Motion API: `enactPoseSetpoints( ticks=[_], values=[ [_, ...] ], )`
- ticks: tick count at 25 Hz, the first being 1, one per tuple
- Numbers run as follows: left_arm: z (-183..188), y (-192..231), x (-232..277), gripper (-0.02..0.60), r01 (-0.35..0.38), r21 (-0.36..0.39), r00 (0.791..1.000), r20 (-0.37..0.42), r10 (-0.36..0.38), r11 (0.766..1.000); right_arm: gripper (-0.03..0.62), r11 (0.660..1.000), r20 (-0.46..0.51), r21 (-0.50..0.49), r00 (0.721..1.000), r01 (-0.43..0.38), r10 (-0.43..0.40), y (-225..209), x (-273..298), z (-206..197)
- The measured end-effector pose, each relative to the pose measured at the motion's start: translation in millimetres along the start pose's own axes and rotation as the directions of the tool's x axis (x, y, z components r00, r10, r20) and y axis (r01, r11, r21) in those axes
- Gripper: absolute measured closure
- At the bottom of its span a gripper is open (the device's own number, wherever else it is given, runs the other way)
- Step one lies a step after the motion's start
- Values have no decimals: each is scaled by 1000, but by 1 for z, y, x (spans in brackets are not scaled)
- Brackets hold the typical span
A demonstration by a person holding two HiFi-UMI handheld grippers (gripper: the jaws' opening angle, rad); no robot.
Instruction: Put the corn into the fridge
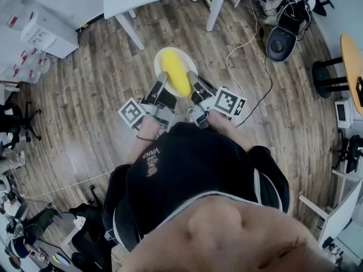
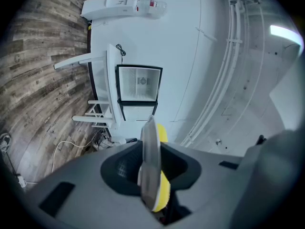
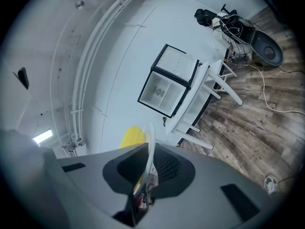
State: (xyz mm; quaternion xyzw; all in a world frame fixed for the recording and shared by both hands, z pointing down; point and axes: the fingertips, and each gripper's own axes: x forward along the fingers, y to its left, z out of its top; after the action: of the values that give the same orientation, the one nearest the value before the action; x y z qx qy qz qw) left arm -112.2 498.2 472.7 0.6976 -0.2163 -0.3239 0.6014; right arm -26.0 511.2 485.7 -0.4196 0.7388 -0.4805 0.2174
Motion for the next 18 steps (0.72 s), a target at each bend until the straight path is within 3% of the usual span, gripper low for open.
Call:
enactPoseSetpoints(
  ticks=[18],
  values=[
    [6,15,76,497,5,2,998,55,-5,1000,568,1000,-48,-14,999,-26,26,-32,26,72]
  ],
)
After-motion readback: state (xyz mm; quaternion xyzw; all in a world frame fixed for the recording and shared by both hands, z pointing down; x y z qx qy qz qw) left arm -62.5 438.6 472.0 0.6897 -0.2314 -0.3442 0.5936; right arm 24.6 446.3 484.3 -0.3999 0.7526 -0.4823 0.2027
